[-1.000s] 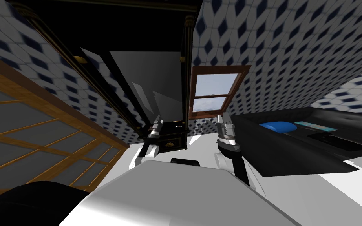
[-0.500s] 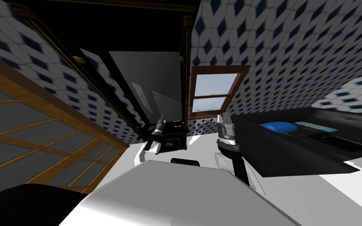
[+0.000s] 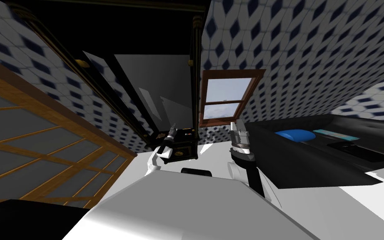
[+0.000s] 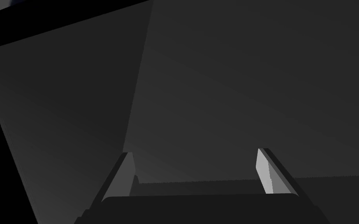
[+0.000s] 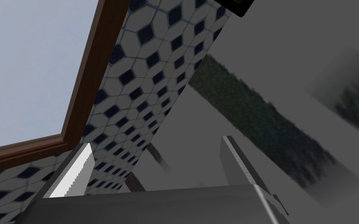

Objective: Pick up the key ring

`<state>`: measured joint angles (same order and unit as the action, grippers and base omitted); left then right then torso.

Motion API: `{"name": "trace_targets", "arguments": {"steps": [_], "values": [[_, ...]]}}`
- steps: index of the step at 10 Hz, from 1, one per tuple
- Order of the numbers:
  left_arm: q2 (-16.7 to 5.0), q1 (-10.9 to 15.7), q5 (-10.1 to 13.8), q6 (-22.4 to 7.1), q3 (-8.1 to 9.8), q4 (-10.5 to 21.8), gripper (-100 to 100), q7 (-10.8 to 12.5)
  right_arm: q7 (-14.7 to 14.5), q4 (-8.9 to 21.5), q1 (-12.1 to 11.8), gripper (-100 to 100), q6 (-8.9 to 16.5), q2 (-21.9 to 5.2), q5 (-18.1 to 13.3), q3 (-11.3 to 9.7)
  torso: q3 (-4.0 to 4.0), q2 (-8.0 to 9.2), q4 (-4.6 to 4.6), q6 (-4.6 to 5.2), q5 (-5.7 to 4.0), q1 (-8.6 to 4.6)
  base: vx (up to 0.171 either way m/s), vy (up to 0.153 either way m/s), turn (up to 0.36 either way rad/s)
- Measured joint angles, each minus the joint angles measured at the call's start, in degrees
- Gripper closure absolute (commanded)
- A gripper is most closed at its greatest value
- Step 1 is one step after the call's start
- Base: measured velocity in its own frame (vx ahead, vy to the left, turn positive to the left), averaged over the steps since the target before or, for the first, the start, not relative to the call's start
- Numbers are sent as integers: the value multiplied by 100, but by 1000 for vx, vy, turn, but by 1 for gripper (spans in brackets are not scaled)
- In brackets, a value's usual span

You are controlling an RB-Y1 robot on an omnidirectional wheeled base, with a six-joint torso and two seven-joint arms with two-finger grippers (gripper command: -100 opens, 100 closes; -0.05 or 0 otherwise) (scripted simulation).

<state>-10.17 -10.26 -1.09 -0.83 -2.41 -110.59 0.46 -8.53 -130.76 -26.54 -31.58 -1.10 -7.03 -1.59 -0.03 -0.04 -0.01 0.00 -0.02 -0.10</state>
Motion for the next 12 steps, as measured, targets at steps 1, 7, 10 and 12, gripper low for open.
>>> {"name": "trace_targets", "arguments": {"steps": [1, 7, 10, 12], "values": [[-17, 160, -39, -131, -7, 189, -100, 45, 0, 0, 0, 0, 0, 0, 0, 0, -1, -2, 0, 0, 0, 0, 8, -24, 3], [-91, 895, -186, -1075, -25, 927, -100, 290, 0, 0, 0, 0, 0, 0, 0, 0, -2, -3, -1, -1, 0, 1, 9, -25, 13], [-106, 1284, -223, -1485, -18, 1365, -100, 373, 0, 0, 0, 0, 0, 0, 0, 0, -1, -2, 0, 0, 1, 4, 10, -13, 11], [-105, 1529, -259, -1803, -23, 1631, -100, 432, 0, 0, 0, 0, 0, 0, 0, 0, -2, -3, -1, -1, 0, 1, 14, -24, 21]]}}
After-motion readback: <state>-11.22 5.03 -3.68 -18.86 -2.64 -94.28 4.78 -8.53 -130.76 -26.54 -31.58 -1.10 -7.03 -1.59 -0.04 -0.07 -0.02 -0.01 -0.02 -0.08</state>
